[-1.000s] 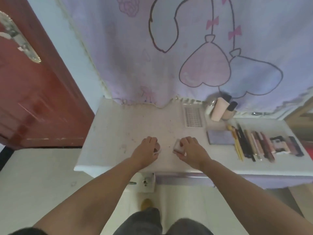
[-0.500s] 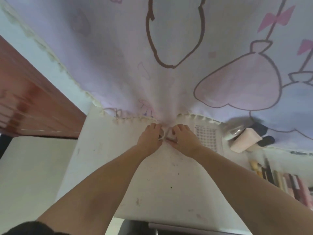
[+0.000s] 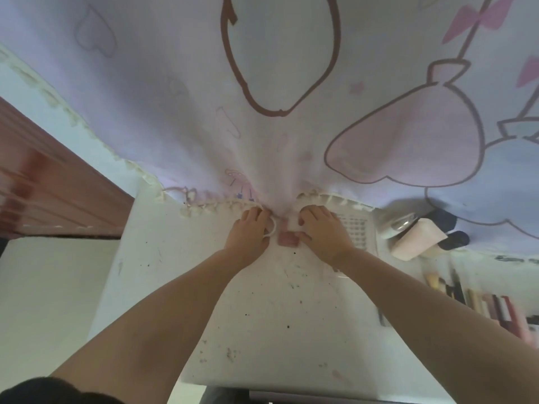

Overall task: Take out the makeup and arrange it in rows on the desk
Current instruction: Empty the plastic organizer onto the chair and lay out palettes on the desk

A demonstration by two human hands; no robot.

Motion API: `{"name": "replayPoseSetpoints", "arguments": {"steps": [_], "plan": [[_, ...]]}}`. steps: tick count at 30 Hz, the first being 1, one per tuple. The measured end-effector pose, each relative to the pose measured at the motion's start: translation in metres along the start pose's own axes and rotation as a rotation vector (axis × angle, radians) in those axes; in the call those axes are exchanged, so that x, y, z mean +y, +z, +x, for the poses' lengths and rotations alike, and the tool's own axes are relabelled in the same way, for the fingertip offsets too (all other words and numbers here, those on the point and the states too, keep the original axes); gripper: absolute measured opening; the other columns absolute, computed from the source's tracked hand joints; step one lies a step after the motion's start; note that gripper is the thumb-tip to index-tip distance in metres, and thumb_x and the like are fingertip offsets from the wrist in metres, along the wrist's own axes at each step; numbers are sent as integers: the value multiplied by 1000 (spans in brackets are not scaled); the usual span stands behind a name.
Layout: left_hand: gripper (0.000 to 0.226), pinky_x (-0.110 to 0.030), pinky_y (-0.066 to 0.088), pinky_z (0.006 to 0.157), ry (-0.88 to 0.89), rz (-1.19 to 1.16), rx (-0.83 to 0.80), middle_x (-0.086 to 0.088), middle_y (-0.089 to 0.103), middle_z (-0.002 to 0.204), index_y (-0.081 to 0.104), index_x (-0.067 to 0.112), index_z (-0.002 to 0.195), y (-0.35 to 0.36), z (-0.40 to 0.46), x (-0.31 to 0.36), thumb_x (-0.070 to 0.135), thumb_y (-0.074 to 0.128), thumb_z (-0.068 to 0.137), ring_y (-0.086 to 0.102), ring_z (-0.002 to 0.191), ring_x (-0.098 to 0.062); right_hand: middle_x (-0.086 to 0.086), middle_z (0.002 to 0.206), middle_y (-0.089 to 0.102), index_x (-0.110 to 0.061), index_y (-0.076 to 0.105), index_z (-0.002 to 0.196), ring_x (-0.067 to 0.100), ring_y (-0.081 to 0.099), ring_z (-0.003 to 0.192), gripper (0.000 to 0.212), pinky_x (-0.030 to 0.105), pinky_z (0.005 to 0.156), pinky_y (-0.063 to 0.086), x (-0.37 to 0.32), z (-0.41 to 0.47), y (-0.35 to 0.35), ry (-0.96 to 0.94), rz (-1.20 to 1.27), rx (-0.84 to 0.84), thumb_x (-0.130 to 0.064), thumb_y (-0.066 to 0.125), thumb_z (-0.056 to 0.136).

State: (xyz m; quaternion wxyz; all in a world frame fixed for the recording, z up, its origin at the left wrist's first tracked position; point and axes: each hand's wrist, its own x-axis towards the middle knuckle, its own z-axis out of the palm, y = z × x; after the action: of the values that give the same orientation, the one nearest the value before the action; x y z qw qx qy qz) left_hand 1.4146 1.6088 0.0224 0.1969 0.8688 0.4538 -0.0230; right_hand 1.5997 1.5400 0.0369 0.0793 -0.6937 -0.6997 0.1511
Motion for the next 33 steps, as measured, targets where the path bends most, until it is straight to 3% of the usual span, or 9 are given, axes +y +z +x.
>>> {"name": "replayPoseSetpoints", "arguments": {"steps": [5,11,17,21,25,29,33], "plan": [[57,-35,38,93,-11,18,-13,-6,40,133,36,15,136,4,-2,3,19,57,84,38,120,-26,0,120,49,-16,51,108,20,44,111,25,29,88,34,29,-21,-1,76,-102,-52,-33,53,91],[57,-36,38,92,-24,19,-5,-7,40,135,36,13,137,5,-1,4,17,57,85,37,122,-27,-3,125,48,-17,51,115,20,42,122,29,38,115,16,19,-13,8,4,-175,-142,-35,49,93],[64,-38,37,97,-27,18,-66,-6,35,138,29,15,142,-2,-3,3,20,58,85,35,125,-28,2,137,38,-17,48,123,23,34,131,38,45,117,6,14,-11,0,41,-196,-230,-39,48,92],[56,-38,37,97,-4,22,-28,-7,39,136,33,16,139,-19,-9,-1,24,54,88,39,123,-28,0,140,40,-20,51,122,22,33,134,38,44,117,10,10,-20,-23,114,-156,-129,-44,45,94],[43,-38,37,97,129,19,56,-7,44,133,40,13,133,-37,-14,6,24,46,92,43,120,-27,0,142,41,-20,48,128,23,36,132,40,43,115,15,-1,-49,-39,215,-163,28,-42,40,96],[38,-40,41,92,371,13,32,-9,49,126,45,13,129,-41,-28,30,28,47,94,48,113,-28,4,145,40,-19,47,133,24,37,133,42,45,113,16,-25,-106,-30,442,-145,182,-39,38,98],[45,-37,40,89,611,87,6,-8,49,127,41,12,134,-23,-58,67,38,40,98,47,114,-25,1,149,34,-23,40,137,21,31,136,45,48,114,12,-55,-184,0,711,-151,164,-44,30,99]]}}
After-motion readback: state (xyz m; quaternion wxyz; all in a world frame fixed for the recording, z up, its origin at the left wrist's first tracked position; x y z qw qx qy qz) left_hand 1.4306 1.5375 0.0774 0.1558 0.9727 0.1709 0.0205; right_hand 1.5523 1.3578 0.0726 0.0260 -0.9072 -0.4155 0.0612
